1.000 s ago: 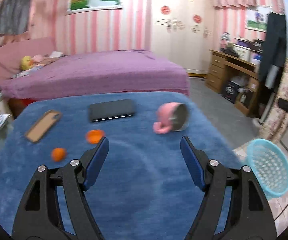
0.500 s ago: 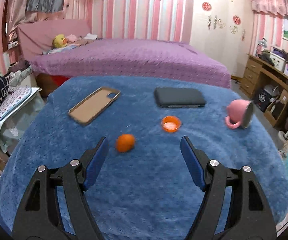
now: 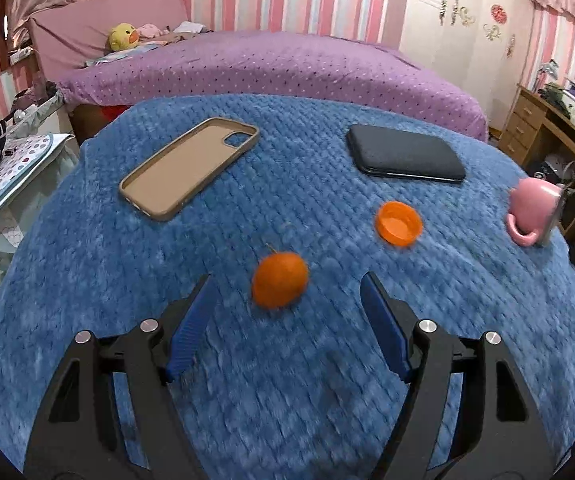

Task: Collect trash
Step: 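Bring both open tools back over the orange and cap on the blanket, then grasp the small orange with the left tool while the right tool grasps the orange cap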

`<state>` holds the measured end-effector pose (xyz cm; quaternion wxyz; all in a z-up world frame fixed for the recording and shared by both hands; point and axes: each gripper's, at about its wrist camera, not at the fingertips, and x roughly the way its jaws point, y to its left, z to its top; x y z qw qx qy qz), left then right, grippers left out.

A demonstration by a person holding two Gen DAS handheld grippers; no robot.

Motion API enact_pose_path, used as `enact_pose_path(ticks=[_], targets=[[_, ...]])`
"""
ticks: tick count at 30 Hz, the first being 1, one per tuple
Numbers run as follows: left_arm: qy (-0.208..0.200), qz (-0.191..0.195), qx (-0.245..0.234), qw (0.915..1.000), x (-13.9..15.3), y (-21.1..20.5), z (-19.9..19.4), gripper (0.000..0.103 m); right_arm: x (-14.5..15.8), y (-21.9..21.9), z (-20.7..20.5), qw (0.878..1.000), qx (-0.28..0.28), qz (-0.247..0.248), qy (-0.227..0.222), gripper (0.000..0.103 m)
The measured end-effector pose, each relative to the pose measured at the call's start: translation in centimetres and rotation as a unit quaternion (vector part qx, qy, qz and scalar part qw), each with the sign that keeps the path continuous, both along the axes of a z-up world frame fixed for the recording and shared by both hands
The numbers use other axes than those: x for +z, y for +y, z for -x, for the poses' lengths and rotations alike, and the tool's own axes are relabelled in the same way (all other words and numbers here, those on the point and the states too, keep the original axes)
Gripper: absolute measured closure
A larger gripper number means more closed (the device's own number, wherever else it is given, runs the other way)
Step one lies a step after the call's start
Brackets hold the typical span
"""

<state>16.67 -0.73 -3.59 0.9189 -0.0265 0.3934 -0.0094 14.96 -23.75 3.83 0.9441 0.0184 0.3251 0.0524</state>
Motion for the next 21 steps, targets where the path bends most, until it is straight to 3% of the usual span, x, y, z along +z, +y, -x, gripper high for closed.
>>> enact_pose_path(ticks=[3, 5, 8, 10, 12, 18, 21], targets=[[0.021, 0.001, 0.008, 0.9997, -0.9, 0.4, -1.6, 0.039, -1.0, 1.8, -2.0, 1.0, 0.016, -0.001, 0.018, 0.03], [0.042, 0.009, 0.006, 0.9991, -1.8, 0.4, -2.5, 0.058, -1.4, 3.0, -3.2, 0.999, 0.023, 0.0, 0.024, 0.03], [0.051, -0.007, -0.002, 0.9987, -2.7, -0.1, -3.3, 0.069, -2.1, 5.0, -5.1, 0.999, 0.038, 0.005, 0.031, 0.03], [0.046, 0.005, -0.003, 0.9989, -2.3, 0.5, -3.4, 0.079, -2.4, 6.1, -6.1, 0.998, 0.047, 0.006, 0.034, 0.03], [0.034, 0.025, 0.009, 0.9991, -1.4, 1.9, -3.4, 0.081, -2.8, 7.3, -7.2, 0.998, 0.055, 0.007, 0.038, 0.03], [0.008, 0.03, 0.034, 0.9989, 0.7, 4.9, -2.8, 0.081, -5.6, 11.1, -10.5, 0.995, 0.069, 0.011, 0.074, 0.032], [0.005, 0.027, 0.028, 0.9992, 1.1, 5.2, -2.3, 0.081, -6.8, 12.6, -11.5, 0.992, 0.069, 0.038, 0.097, 0.044]])
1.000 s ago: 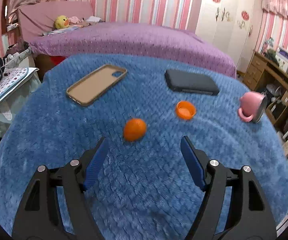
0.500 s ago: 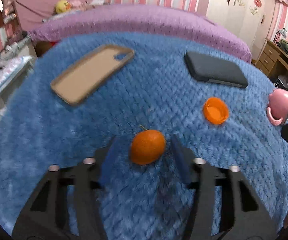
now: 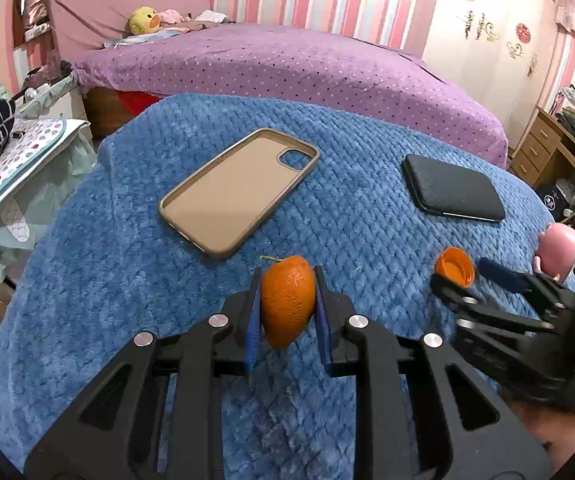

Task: Collect trash
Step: 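Grasp the small orange with the left tool while the right tool grasps the orange cap, then carry the orange and orange cap with both tools over the wastebasket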

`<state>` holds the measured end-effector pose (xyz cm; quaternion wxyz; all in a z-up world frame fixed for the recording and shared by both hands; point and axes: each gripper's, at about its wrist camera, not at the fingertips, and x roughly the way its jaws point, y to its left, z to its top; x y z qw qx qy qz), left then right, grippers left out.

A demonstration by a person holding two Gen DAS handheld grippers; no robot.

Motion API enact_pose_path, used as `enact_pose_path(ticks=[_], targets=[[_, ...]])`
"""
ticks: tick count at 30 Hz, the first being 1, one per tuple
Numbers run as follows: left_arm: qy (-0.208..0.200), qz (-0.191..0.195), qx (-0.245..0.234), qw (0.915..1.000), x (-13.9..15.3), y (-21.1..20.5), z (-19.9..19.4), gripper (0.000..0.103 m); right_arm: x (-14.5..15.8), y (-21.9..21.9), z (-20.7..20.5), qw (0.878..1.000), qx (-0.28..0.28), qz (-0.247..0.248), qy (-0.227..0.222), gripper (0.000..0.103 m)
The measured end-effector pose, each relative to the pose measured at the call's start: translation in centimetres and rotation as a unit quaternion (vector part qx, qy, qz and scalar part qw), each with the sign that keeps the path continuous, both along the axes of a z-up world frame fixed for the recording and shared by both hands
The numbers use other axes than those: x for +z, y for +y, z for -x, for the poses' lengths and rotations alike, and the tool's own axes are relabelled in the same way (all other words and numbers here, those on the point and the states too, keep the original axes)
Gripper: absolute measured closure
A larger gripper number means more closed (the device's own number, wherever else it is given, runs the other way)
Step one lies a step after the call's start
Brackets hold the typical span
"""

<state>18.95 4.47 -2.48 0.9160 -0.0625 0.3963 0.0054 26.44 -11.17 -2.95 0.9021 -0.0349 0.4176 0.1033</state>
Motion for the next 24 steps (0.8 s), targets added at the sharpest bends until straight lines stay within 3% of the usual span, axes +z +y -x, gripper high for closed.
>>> enact_pose_path(ticks=[2, 3, 11, 15, 24], targets=[[-0.005, 0.0, -0.005, 1.0, 0.3, 0.2, 0.2, 0.081, -0.1, 0.4, 0.0, 1.0, 0.005, 0.003, -0.001, 0.053], [-0.011, -0.001, -0.01, 0.9999, 0.7, 0.1, 0.6, 0.081, 0.0, 0.4, 0.0, 1.0, 0.005, 0.002, -0.003, 0.064], [-0.04, 0.018, -0.021, 0.9988, 2.7, -0.6, 2.5, 0.081, 4.0, -1.8, 4.6, 0.998, -0.002, -0.013, -0.056, 0.064], [-0.051, 0.02, -0.051, 0.9972, 3.2, -2.8, 4.2, 0.081, 6.2, -4.4, 7.5, 0.997, -0.018, -0.031, -0.075, 0.064], [-0.096, 0.035, -0.09, 0.9907, 6.0, -6.9, 11.3, 0.081, 11.0, -10.0, 16.4, 0.989, -0.059, -0.053, -0.125, 0.064]])
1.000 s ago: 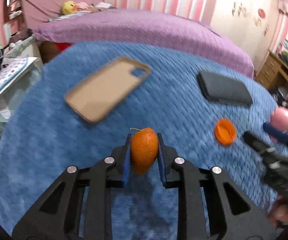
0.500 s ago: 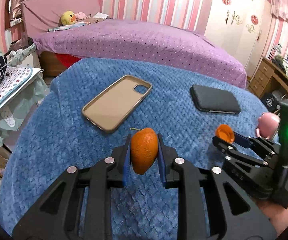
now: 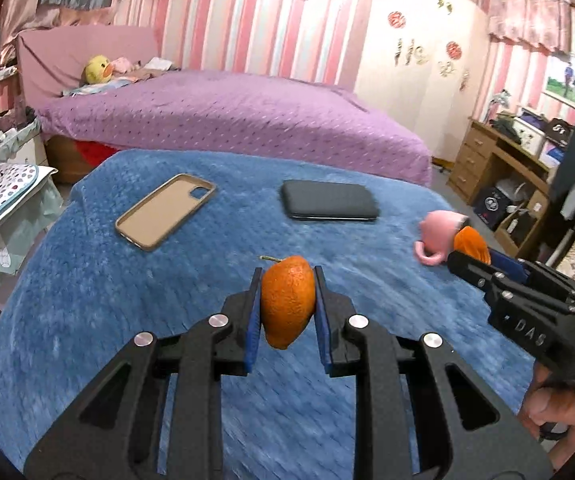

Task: Collect trash
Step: 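Carry the orange and orange cap with both tools over the wastebasket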

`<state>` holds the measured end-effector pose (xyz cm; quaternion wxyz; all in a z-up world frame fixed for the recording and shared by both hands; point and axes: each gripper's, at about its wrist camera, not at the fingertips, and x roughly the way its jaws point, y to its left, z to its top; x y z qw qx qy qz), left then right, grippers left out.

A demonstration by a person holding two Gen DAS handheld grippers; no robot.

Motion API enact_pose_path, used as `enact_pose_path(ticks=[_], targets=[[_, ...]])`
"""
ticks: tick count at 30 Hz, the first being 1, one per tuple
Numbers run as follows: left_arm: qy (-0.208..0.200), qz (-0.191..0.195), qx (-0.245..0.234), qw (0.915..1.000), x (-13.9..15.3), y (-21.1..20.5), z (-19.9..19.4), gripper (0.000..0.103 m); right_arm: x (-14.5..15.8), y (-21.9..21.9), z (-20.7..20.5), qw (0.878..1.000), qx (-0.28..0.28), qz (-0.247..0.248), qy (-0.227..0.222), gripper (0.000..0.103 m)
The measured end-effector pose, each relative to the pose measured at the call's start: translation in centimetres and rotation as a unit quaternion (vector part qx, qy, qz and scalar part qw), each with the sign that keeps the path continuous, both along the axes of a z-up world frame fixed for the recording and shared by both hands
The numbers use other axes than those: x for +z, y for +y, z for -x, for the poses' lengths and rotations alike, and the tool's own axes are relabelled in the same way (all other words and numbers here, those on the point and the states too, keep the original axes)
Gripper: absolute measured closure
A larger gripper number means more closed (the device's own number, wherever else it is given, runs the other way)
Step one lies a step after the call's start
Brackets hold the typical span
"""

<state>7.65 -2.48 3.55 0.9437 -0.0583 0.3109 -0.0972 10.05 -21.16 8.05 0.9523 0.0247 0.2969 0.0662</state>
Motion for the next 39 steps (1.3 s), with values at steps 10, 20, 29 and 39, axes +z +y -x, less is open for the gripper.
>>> enact_pose_path(ticks=[10, 20, 29, 39], targets=[[-0.033, 0.007, -0.061, 0.9975, 2.0, -7.2, 6.4, 0.081, 3.5, -8.8, 8.9, 0.998, -0.054, 0.011, -0.042, 0.064], [-0.061, 0.021, -0.138, 0.9883, 4.2, -16.6, 7.6, 0.081, 4.9, -20.5, 12.2, 0.987, -0.149, 0.028, -0.053, 0.064], [-0.051, 0.026, -0.222, 0.9734, 3.9, -28.9, 8.8, 0.081, 5.3, -29.1, 15.7, 0.971, -0.23, 0.007, -0.064, 0.064], [-0.038, 0.015, -0.301, 0.9529, 2.4, -39.0, 11.3, 0.081, 4.9, -35.7, 18.5, 0.956, -0.283, -0.018, -0.069, 0.064]])
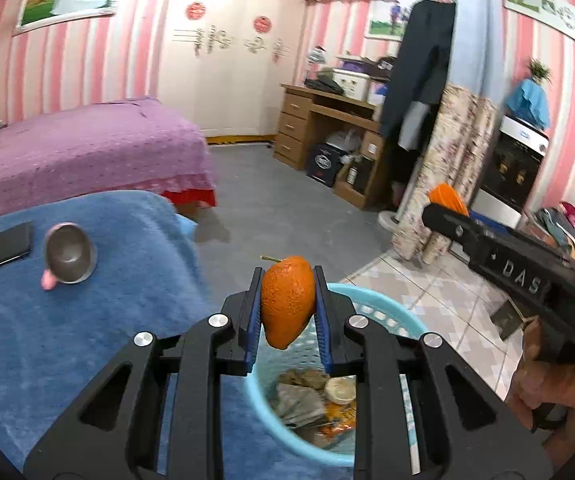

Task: Collect trash
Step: 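Carry the orange and orange cap with both tools over the wastebasket, then open both tools to drop the orange and cap into the wastebasket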

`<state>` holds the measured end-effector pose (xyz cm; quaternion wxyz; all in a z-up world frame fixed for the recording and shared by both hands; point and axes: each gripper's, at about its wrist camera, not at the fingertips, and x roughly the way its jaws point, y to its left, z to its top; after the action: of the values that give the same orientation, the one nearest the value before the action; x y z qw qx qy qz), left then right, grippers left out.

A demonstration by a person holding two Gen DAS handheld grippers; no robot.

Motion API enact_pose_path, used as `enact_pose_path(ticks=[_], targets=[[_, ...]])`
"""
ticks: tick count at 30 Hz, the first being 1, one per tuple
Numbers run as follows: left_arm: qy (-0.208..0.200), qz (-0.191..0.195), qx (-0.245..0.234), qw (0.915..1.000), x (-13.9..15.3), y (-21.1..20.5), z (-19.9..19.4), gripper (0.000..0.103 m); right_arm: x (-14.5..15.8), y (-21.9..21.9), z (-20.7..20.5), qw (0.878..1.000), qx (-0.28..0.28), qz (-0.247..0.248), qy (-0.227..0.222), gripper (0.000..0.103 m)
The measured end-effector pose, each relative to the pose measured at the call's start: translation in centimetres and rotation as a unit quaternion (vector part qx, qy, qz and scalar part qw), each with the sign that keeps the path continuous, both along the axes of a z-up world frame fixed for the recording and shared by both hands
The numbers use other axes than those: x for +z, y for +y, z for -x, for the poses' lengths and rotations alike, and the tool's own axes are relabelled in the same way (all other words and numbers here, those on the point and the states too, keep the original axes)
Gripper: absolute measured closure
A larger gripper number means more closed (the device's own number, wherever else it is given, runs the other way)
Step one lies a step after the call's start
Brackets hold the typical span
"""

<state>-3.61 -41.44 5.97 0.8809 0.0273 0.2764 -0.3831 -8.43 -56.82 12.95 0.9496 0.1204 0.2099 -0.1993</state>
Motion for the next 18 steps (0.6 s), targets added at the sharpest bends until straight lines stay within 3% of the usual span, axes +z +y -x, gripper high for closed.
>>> enact_pose_path(ticks=[4, 6, 7, 12, 15, 17, 18], targets=[[0.009, -0.01, -0.014, 0.9998, -0.8, -2.1, 0.3, 0.077, -0.3, -0.7, 0.5, 1.0, -0.004, -0.005, -0.003, 0.064], [0.011, -0.013, -0.013, 0.9998, -1.0, -2.5, 0.5, 0.061, -0.3, -0.9, 0.4, 1.0, -0.002, -0.006, -0.003, 0.064], [0.006, -0.011, -0.009, 0.9999, -1.0, -2.7, 0.7, 0.048, -0.4, -0.9, 0.4, 1.0, -0.001, -0.006, -0.004, 0.064], [-0.005, -0.017, 0.001, 0.9998, -0.7, -1.9, 0.5, 0.047, -0.5, -0.5, 0.3, 1.0, 0.005, -0.008, -0.004, 0.064], [-0.011, -0.018, 0.017, 0.9996, -0.4, -0.6, 0.1, 0.039, -0.6, -0.1, -0.2, 1.0, 0.01, -0.007, 0.004, 0.062], [-0.018, -0.019, 0.03, 0.9992, -0.1, 0.6, -0.2, 0.026, -0.8, 0.3, -0.6, 1.0, 0.005, 0.006, 0.016, 0.041], [-0.023, -0.021, 0.035, 0.9989, 0.1, 1.3, -0.3, 0.021, -0.8, 0.6, -0.7, 1.0, -0.006, 0.018, 0.018, 0.023]])
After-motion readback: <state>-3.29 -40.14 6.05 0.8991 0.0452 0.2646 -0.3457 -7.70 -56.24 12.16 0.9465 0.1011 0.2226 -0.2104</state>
